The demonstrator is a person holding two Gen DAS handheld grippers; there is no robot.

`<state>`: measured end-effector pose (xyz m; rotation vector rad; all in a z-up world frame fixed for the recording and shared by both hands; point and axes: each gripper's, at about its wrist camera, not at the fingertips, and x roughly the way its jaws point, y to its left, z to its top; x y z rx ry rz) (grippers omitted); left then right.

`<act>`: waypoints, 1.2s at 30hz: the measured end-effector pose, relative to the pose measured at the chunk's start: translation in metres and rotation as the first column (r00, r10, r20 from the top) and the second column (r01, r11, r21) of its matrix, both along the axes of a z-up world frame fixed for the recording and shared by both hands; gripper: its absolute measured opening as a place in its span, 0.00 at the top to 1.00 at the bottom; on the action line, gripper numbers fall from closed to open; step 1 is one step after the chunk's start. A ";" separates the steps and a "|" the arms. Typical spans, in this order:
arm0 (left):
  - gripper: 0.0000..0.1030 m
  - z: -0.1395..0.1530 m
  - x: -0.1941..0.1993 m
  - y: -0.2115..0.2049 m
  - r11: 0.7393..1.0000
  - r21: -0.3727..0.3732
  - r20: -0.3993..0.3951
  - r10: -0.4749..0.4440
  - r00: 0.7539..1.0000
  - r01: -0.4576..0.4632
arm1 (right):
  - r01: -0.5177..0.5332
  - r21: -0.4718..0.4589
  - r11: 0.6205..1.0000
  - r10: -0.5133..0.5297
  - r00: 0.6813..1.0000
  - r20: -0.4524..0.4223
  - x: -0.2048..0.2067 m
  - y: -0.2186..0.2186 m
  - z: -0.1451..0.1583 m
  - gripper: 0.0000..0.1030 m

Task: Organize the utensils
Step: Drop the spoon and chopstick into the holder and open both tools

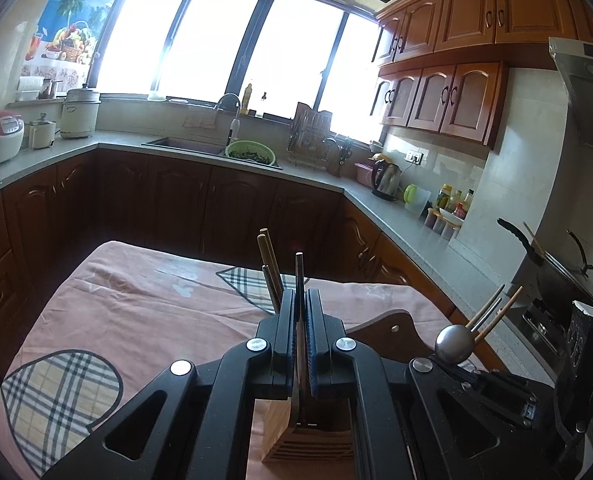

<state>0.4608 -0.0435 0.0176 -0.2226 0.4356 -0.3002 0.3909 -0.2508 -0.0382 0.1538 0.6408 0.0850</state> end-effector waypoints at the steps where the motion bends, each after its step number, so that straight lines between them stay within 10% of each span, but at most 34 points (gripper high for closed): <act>1: 0.97 0.001 0.000 0.002 1.000 0.000 -0.001 -0.002 1.000 0.002 | 0.001 0.001 1.000 -0.001 1.000 -0.001 0.000 -0.001 0.000 0.98; 18: 0.94 -0.003 -0.003 0.011 1.000 -0.003 -0.031 -0.009 0.999 0.009 | 0.013 0.106 0.994 -0.008 0.999 -0.040 0.003 -0.018 -0.005 0.93; 22: 0.73 0.001 -0.009 0.013 1.000 -0.003 -0.021 0.002 1.000 -0.002 | 0.017 0.118 0.993 -0.011 0.999 -0.048 -0.001 -0.018 -0.006 0.92; 36: 0.53 0.000 -0.042 0.031 1.000 -0.017 -0.037 0.022 0.999 -0.022 | 0.054 0.159 0.986 -0.053 0.999 -0.011 -0.032 -0.025 0.009 0.74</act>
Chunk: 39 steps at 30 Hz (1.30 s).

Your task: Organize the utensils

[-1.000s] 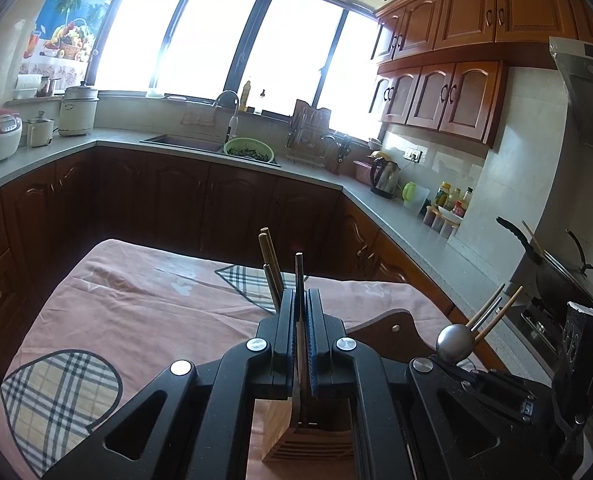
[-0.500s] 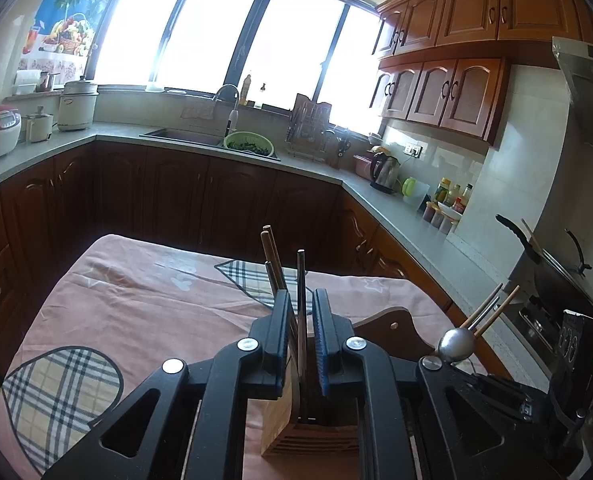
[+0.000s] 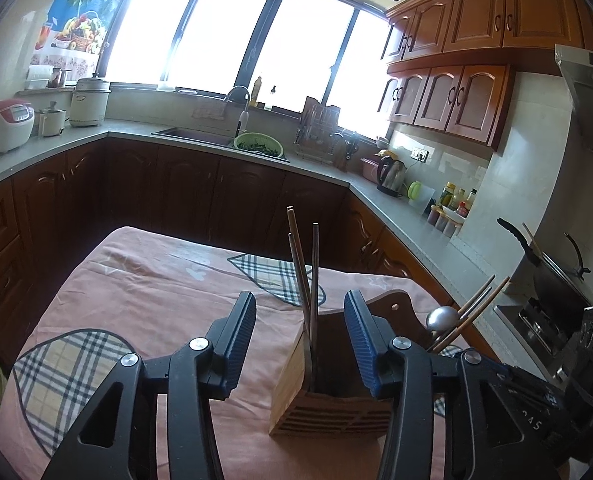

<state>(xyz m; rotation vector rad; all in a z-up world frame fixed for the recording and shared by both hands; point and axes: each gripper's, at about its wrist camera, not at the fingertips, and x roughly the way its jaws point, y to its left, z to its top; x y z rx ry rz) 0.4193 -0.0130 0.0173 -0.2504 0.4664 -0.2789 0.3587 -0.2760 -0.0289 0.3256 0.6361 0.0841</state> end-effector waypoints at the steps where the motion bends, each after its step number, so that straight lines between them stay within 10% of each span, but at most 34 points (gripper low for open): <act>1: 0.49 0.000 -0.003 0.002 1.000 0.000 -0.001 0.003 1.000 -0.003 | 0.005 0.002 1.000 -0.005 1.000 0.007 -0.003 0.000 0.002 0.71; 7: 0.21 0.000 -0.032 0.013 1.000 0.001 -0.014 0.030 0.999 -0.030 | 0.047 0.026 0.999 -0.048 0.997 0.057 -0.024 -0.007 0.014 0.38; 14: 0.17 0.001 -0.075 0.024 1.000 0.000 -0.043 0.025 0.999 -0.025 | 0.067 0.062 0.996 -0.073 0.992 0.102 -0.049 -0.008 0.027 0.19; 39: 0.01 0.034 -0.216 0.039 0.991 0.127 0.049 0.035 0.998 -0.041 | 0.084 0.093 0.992 -0.102 0.972 0.213 -0.159 0.019 0.062 0.07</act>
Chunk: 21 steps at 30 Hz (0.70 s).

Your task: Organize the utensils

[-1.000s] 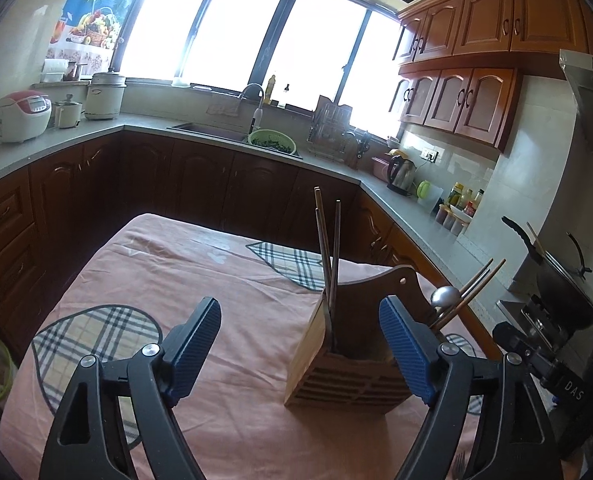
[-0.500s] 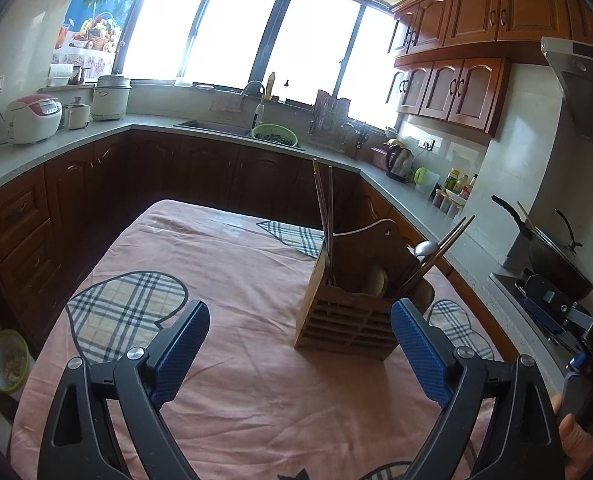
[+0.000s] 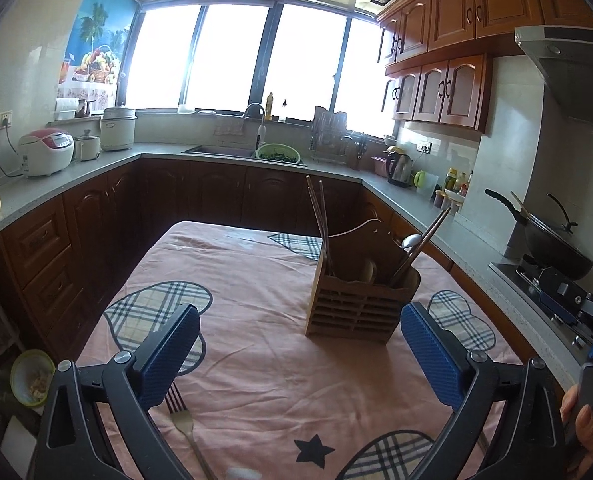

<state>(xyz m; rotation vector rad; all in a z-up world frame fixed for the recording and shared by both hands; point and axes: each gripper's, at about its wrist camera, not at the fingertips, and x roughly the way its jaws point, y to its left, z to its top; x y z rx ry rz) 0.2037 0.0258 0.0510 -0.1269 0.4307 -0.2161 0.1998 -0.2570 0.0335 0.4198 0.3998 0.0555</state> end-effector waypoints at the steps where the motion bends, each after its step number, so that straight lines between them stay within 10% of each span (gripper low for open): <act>1: 0.01 0.000 -0.004 0.000 1.000 0.006 0.005 0.004 1.000 -0.004 | 0.004 -0.002 1.000 -0.004 1.000 0.002 -0.004 0.001 0.001 0.07; 21: 0.01 -0.012 -0.063 0.010 0.996 0.085 0.019 0.016 1.000 -0.017 | 0.011 -0.048 0.999 -0.011 1.000 -0.007 -0.061 0.026 -0.015 0.01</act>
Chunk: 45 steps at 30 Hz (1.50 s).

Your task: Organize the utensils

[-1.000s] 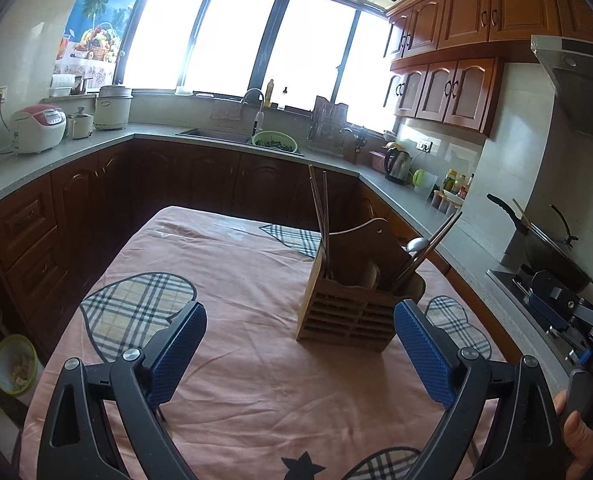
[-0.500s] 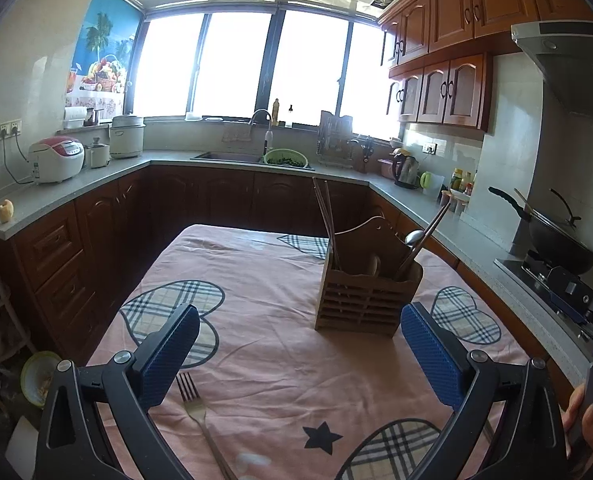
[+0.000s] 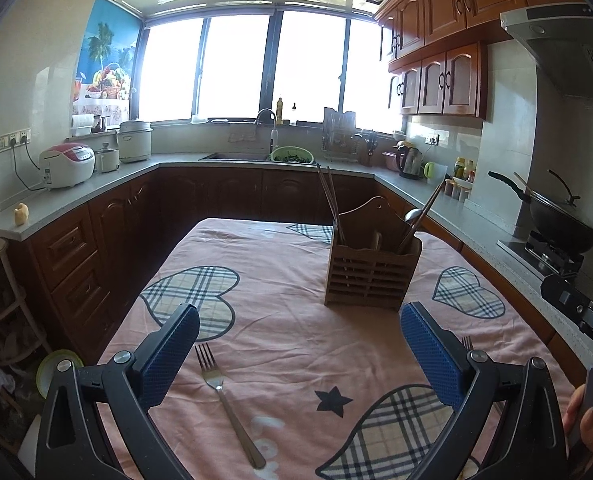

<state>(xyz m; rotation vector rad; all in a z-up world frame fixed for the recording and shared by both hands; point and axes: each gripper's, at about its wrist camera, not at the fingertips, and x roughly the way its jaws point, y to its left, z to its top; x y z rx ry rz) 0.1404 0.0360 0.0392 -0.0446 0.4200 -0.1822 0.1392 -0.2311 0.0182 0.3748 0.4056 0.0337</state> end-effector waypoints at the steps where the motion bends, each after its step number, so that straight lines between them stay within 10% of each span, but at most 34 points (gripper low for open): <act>1: 0.01 0.001 -0.003 -0.001 1.000 0.008 0.006 -0.004 1.000 0.004 | -0.003 -0.004 1.000 0.003 1.000 0.000 -0.002 0.001 0.001 0.01; 16: 0.01 0.026 -0.020 -0.005 0.997 0.053 0.173 0.043 0.984 -0.053 | 0.028 -0.220 0.975 0.001 0.991 0.131 -0.020 0.014 0.068 0.00; 28: 0.01 -0.070 -0.023 -0.022 0.995 0.094 0.064 0.027 0.998 -0.033 | 0.080 -0.162 0.984 -0.064 0.993 0.098 -0.031 0.022 -0.032 0.00; 45: 0.01 -0.085 -0.026 -0.024 0.987 0.139 0.024 0.084 0.996 -0.087 | 0.107 -0.201 0.974 -0.093 0.993 0.078 -0.052 0.029 -0.063 0.00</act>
